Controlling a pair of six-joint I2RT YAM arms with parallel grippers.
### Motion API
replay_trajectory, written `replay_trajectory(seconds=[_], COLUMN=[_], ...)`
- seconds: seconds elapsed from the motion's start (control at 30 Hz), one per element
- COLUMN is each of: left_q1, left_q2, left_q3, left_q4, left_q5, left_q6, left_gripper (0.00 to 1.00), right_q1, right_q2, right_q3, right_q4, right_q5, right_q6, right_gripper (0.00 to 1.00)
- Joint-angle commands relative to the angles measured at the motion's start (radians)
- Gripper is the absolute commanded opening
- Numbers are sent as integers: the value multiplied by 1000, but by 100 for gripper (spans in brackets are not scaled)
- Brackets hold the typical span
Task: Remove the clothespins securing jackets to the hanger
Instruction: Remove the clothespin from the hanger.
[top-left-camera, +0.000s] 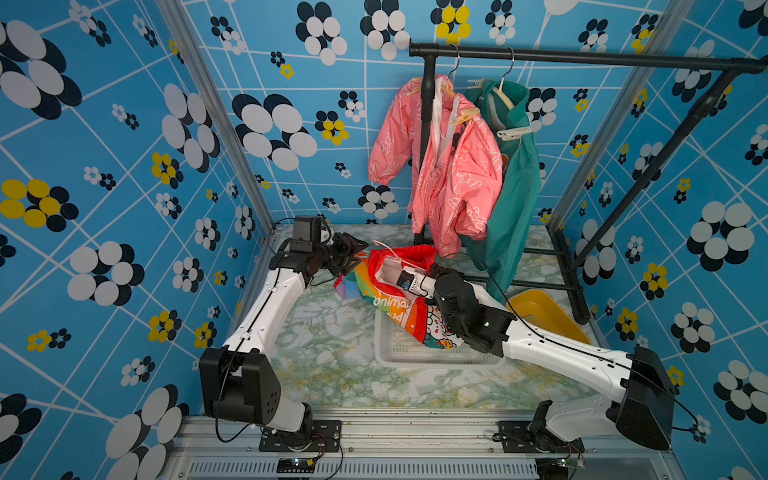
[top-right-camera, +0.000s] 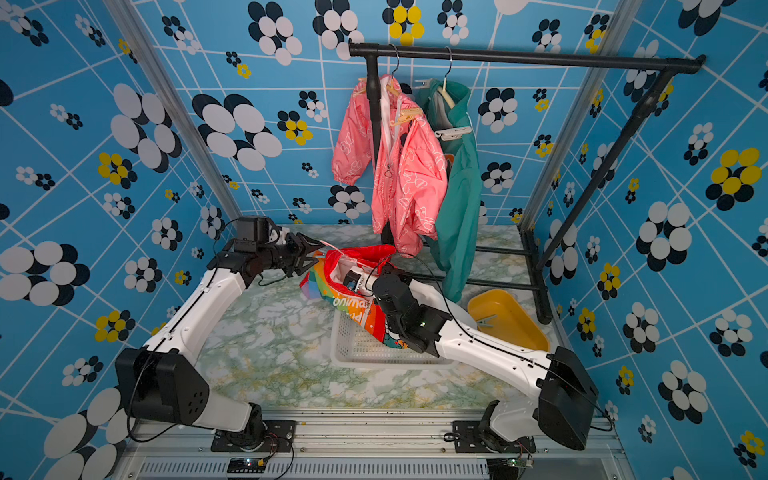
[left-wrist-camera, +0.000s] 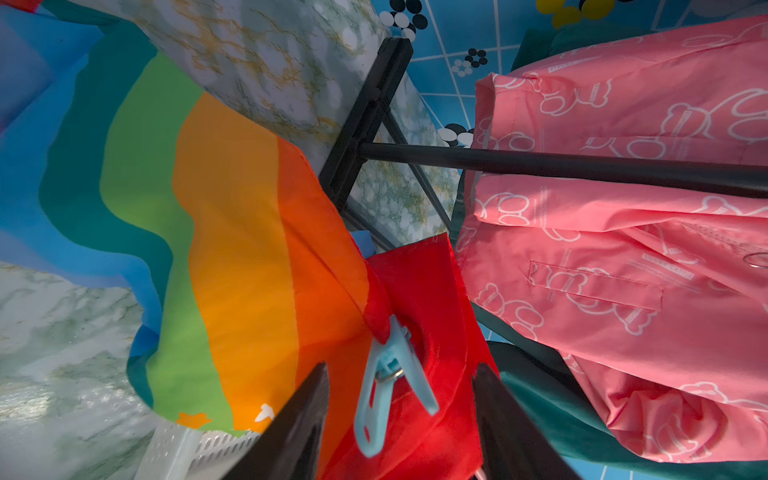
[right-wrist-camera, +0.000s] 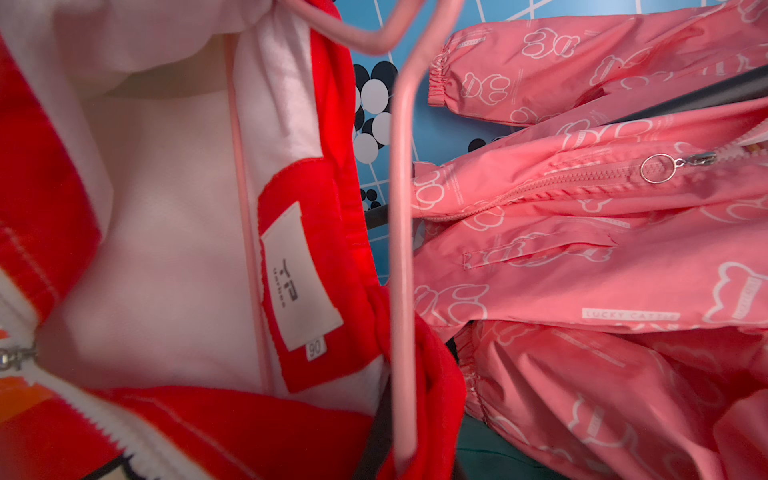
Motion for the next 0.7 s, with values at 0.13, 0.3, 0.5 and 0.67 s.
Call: replay_trajectory(seconds=[0.13,0.3,0.5,0.67], left_q1=[3,6,14,21], left_q2=[11,13,34,54], left_q3=[-44,-34,-28,-20], left_q4=[85,74,68,83], left_q5=[43,34,27,23], left_q6=[-108,-97,-85,-86], left_gripper=[52,39,36,30], right_q1=[3,3,3,2], right_q2=[39,41,12,-1], right_q3=[3,-3,-14,-19], right_q4=[138,154,161,157], right_q5=[50,50,45,39], right_q6=[-49,-54,-47,-42], right_gripper=[0,0,0,0])
